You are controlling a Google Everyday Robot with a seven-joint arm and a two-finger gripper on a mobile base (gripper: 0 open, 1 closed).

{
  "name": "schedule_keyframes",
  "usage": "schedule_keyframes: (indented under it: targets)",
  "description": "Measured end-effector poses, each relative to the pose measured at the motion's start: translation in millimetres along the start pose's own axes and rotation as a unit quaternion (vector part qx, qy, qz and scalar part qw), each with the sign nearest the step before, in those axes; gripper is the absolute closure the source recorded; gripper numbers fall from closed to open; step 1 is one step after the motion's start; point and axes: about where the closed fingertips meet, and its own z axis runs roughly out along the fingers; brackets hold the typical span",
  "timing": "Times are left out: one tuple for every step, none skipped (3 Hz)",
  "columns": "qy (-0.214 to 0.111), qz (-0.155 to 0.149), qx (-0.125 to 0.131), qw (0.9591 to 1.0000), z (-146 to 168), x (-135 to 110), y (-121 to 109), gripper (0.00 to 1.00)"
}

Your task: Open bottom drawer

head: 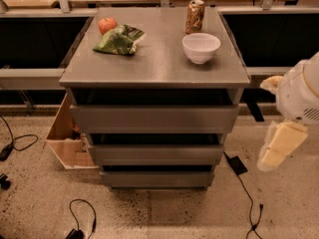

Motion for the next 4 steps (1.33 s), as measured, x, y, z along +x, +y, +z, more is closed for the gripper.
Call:
schedule_keyframes:
  targets:
    - [-0.005,0.017,0.0,0.9998,49.7,14.6,24.2,0.0]
    - [0.029,0.037,-0.009,0.9989,145.0,41.3,61.3,0.0]
    - [0.043,0.051,-0.028,0.9974,205.8,69.4,85.3,0.0]
    - [0.043,0.051,-0.026,0.9974,207.6,70.5,86.3,0.0]
